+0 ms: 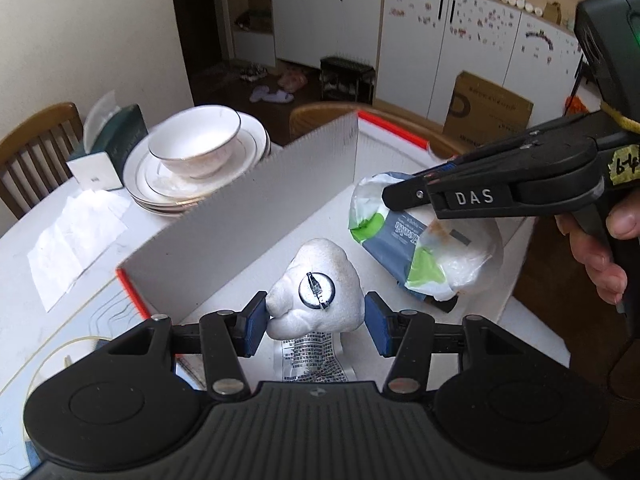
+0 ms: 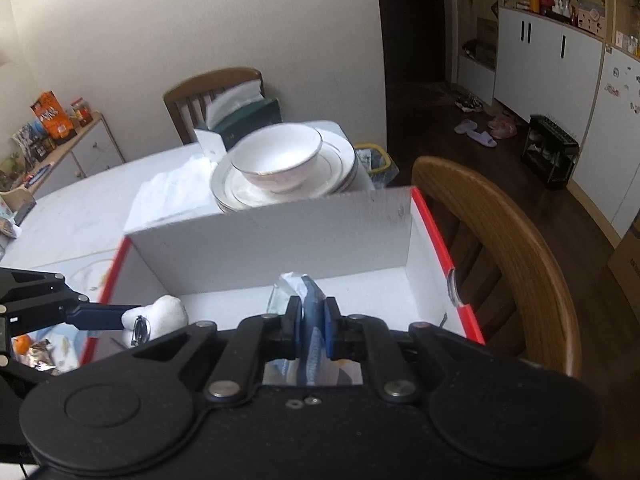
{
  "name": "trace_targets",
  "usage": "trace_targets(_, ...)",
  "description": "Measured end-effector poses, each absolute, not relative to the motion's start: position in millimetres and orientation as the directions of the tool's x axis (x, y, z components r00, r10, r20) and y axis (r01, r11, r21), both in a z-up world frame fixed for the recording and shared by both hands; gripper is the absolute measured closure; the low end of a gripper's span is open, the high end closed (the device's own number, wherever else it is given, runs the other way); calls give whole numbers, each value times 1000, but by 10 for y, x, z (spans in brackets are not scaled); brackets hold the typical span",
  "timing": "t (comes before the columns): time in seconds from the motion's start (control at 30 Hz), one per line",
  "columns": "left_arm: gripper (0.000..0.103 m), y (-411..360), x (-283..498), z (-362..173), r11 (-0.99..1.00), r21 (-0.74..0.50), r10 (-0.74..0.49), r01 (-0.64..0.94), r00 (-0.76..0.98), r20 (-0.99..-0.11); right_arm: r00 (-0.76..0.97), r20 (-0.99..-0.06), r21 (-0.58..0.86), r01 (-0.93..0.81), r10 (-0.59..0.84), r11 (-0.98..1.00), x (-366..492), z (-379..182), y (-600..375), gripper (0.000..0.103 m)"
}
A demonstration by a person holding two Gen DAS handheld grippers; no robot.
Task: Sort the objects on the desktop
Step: 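Carry the plush toy and pouch with both tools over the red box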
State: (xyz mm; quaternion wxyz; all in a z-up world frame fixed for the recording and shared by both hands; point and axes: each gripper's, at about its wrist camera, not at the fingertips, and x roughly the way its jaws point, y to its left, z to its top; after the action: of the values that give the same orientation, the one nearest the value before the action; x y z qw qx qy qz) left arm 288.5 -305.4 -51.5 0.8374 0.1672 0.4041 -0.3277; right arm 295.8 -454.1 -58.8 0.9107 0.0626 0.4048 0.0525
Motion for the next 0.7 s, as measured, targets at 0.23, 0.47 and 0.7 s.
trace_targets(0.23,52,-3201,2996,-716,708,4,-390,707,396,-831,663,-741,126,-18,107,992,3156,-754,-4599,93)
trace_targets(0.47,52,-3247,3021,-871,710,33,-337,704,380,-861,642,-760,94,-43,100,995,3303,-903,-4554,93)
trace_targets(0.7,52,-3264,3051,-938,713,26,-311,700,350,-884,627,-769,85,-91,123,992,3330,-933,-4441,93)
